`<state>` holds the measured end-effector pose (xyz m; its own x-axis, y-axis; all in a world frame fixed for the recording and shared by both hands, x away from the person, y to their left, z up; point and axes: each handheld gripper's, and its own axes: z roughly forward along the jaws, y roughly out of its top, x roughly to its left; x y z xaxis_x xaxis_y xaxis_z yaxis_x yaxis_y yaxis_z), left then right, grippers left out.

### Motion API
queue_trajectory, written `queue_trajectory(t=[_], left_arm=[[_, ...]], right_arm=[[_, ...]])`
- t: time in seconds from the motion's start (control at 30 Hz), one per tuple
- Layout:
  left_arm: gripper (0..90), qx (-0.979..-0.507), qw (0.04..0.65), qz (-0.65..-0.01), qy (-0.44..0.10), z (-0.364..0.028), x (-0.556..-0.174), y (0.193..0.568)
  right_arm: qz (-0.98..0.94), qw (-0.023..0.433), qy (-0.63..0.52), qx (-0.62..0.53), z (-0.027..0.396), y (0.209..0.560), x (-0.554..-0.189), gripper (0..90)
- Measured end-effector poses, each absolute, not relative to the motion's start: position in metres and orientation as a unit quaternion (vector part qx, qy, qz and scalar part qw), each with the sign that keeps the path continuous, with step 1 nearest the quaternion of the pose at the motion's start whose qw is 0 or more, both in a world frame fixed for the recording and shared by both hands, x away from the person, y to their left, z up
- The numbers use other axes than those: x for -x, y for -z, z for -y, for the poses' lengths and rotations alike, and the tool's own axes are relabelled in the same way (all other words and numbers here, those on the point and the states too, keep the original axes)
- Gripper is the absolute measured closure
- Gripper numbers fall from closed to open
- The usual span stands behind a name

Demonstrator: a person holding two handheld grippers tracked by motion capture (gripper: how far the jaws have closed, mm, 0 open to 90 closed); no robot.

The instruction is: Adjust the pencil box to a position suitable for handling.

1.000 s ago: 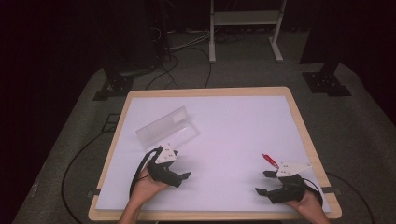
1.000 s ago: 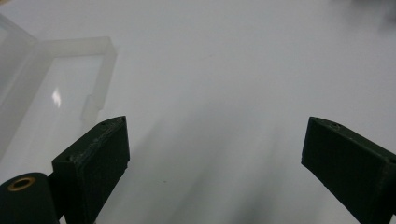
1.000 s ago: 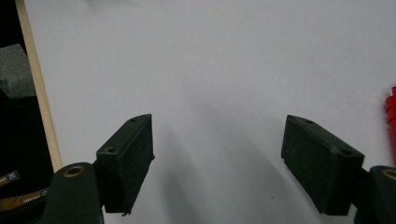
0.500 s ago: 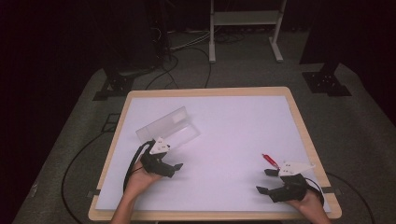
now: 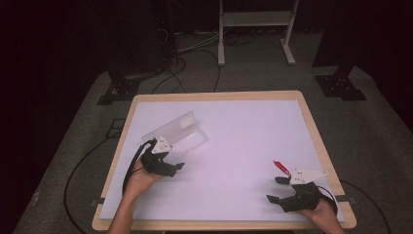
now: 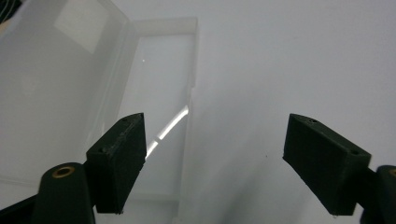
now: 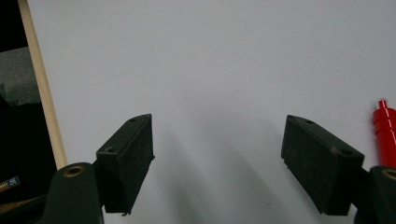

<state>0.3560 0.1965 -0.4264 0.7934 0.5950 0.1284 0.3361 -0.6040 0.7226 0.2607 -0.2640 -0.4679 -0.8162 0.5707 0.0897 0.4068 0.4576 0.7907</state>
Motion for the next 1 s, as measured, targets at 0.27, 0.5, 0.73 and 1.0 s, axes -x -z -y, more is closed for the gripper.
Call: queue_trajectory(t=[0.27, 0.5, 0.73, 1.0], left_arm=[[30.8, -0.882, 0.347, -0.267, -0.175, -0.195, -0.366, 0.427], [39.4, -0.887, 0.334, -0.272, -0.169, -0.195, -0.374, 0.432], [45.1, -0.889, 0.324, -0.281, -0.16, -0.195, -0.38, 0.438], [53.8, -0.893, 0.314, -0.282, -0.158, -0.194, -0.383, 0.442]], right_arm=[[-0.848, 0.094, -0.435, -0.288, 0.264, 0.468, -0.261, 24.2], [-0.848, 0.094, -0.437, -0.284, 0.263, 0.467, -0.26, 24.2], [-0.848, 0.092, -0.437, -0.285, 0.264, 0.467, -0.26, 24.2], [-0.849, 0.094, -0.438, -0.281, 0.264, 0.467, -0.26, 24.3]])
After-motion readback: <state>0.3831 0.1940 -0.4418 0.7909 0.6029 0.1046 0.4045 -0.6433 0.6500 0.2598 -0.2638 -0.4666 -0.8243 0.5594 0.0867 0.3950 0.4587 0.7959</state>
